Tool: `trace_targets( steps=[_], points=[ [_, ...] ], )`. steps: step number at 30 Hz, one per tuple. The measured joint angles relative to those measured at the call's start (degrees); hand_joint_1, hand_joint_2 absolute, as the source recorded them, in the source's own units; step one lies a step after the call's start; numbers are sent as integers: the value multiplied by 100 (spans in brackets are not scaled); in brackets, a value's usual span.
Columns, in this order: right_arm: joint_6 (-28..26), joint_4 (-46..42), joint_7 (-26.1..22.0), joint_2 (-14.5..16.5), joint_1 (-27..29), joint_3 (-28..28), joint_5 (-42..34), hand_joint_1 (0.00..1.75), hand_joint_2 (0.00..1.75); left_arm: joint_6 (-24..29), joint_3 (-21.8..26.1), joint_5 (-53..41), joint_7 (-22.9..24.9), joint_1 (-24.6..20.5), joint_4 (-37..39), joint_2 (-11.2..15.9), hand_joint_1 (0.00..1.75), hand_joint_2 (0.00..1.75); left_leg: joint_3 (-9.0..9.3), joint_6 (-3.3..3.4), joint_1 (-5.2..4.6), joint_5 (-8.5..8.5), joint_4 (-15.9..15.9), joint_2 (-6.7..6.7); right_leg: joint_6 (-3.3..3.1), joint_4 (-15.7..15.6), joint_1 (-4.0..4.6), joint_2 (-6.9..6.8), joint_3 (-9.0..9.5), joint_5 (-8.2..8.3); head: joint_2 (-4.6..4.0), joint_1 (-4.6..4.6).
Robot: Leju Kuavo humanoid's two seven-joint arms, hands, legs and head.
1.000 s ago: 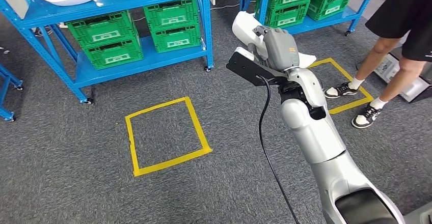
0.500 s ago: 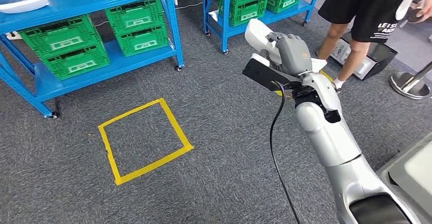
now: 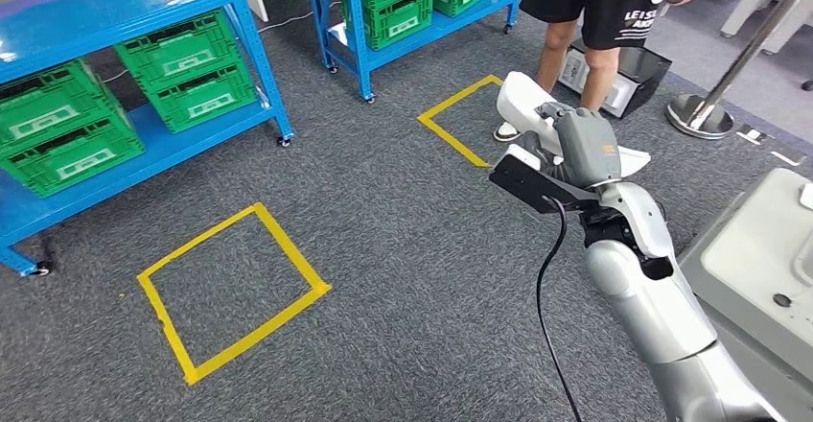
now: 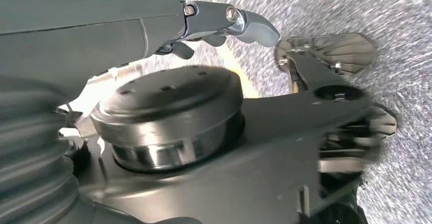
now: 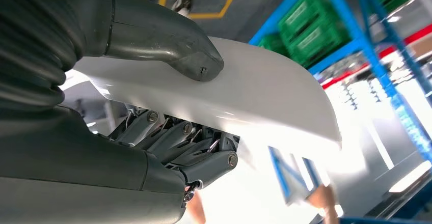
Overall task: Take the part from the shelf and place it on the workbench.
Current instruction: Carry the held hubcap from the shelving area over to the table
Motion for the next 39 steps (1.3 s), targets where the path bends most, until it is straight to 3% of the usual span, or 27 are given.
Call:
trace_targets(
  steps=[2, 4, 5, 7, 9, 11, 12, 13, 16, 18, 20, 22, 24, 26, 27, 28, 29, 31, 33, 35, 37, 39],
  points=[
    [-15, -181, 45, -40, 145, -67, 40, 175, 175, 0, -57, -46, -24, 6, 2, -8, 0, 175, 196, 32, 14, 88, -419, -220, 78, 16, -11, 148, -58, 32, 1, 0],
    [-17, -312, 79, -79, 278, -122, 87, 175, 175, 0, -99, -69, -34, 9, 3, -23, 0, 175, 217, 88, -1, 88, -461, -167, 182, -13, -34, 299, -112, 95, 1, -1],
    [-17, -362, 88, -105, 350, -155, 101, 175, 175, 1, -112, -69, -36, 8, 4, -30, 0, 175, 222, 133, -1, 114, -483, -98, 220, -17, -43, 287, -128, 109, 1, 0],
    [-10, -438, 99, -161, 444, -215, 111, 175, 175, 2, -133, -70, -26, 15, 4, -46, 0, 175, 224, 223, 5, 169, -533, 56, 271, 214, -21, -9, -254, -45, 1, 8],
    [0, -494, 99, -185, 486, -245, 120, 175, 175, 2, -161, -75, 4, 44, 4, -61, 0, 175, 203, 265, -14, 186, -542, 228, 297, 916, 7, -352, -575, -430, 0, 16],
    [7, -530, 117, -180, 557, -266, 160, 175, 175, 2, -185, -61, 44, 77, 7, -64, 0, 175, 177, 273, -27, 184, -529, 406, 313, 1566, 7, -422, -844, -677, 0, 16],
    [13, -541, 130, -175, 591, -277, 188, 175, 175, 2, -191, -46, 62, 86, 8, -64, 0, 175, 169, 274, -29, 182, -522, 488, 313, 1602, 6, -437, -827, -650, 0, 17],
    [22, -548, 139, -167, 607, -288, 218, 175, 175, 2, -192, -32, 73, 88, 8, -66, 0, 175, 165, 271, -29, 178, -514, 568, 307, 1387, 7, -466, -681, -528, 1, 17],
    [79, -553, 131, -133, 526, -309, 278, 175, 175, 2, -193, -3, 84, 72, 5, -72, 0, 175, 160, 223, -62, 142, -476, 768, 243, 229, 47, -767, 2, -149, -1, 16],
    [120, -549, 128, -107, 457, -316, 296, 175, 175, 2, -194, 11, 82, 60, 3, -74, 0, 175, 166, 172, -94, 127, -474, 866, 174, -3, 82, -820, 97, -122, 0, 14],
    [146, -536, 126, -79, 408, -319, 303, 175, 175, 2, -194, 30, 69, 40, -1, -79, 0, 175, 177, 111, -96, 118, -484, 923, 107, -24, 69, -699, 69, -82, 1, 13],
    [178, -513, 126, -33, 318, -322, 333, 175, 175, 2, -196, 57, 49, 14, -4, -81, 0, 175, 96, 47, -81, -43, -279, 698, 32, -53, 33, -588, 58, -40, 1, 13],
    [213, -471, 121, 51, 195, -325, 387, 175, 175, 2, -196, 96, 28, -1, -6, -81, 0, 175, -181, 15, -66, -402, 363, 379, -21, -63, 14, -473, 40, -12, 0, 11],
    [256, -382, 102, 130, 77, -323, 418, 175, 175, 2, -196, 141, -21, -3, -7, -81, 0, 175, -494, 9, -63, -647, 1035, 286, -34, -61, 17, -336, 20, 3, 0, 11],
    [282, -315, 81, 158, 13, -323, 420, 175, 175, 2, -196, 156, -55, -5, -9, -81, 0, 175, -548, 10, -61, -615, 1132, 276, -32, -58, 17, -258, 13, 11, 0, 11],
    [303, -243, 54, 184, -60, -323, 416, 175, 175, 2, -196, 167, -91, -10, -11, -81, 0, 175, -492, 17, -56, -470, 994, 261, -23, -51, 14, -180, 9, 19, 1, 11],
    [316, -163, 20, 212, -148, -323, 407, 175, 175, 2, -196, 177, -120, -20, -14, -81, 0, 175, -339, 27, -47, -249, 653, 217, -13, -40, 10, -100, 6, 25, 1, 11],
    [321, 23, -50, 277, -367, -321, 378, 175, 175, 2, -195, 212, -154, -43, -14, -81, 0, 175, -10, 51, -20, 72, -98, -28, 31, -3, 0, 51, -25, 40, 1, 13],
    [320, 221, -107, 337, -576, -308, 351, 175, 175, 2, -194, 244, -152, -63, -15, -81, 0, 175, 119, 91, -18, 134, -404, -183, 117, 2, -14, 188, -87, 80, 1, 13],
    [313, 359, -143, 366, -681, -291, 331, 175, 175, 5, -194, 251, -134, -73, -17, -82, 0, 175, 128, 165, -33, 176, -436, -88, 221, -42, -36, 307, -128, 142, 1, 11],
    [299, 462, -160, 374, -747, -275, 311, 175, 175, 14, -194, 257, -108, -78, -19, -83, 0, 175, 131, 248, -27, 234, -488, 43, 276, 74, -24, 90, -208, 74, 1, 19],
    [285, 556, -160, 397, -842, -250, 304, 175, 175, 20, -193, 268, -77, -69, -20, -84, 0, 175, 123, 292, -32, 263, -516, 193, 300, 654, 4, -294, -482, -249, 1, 31]
  ],
)
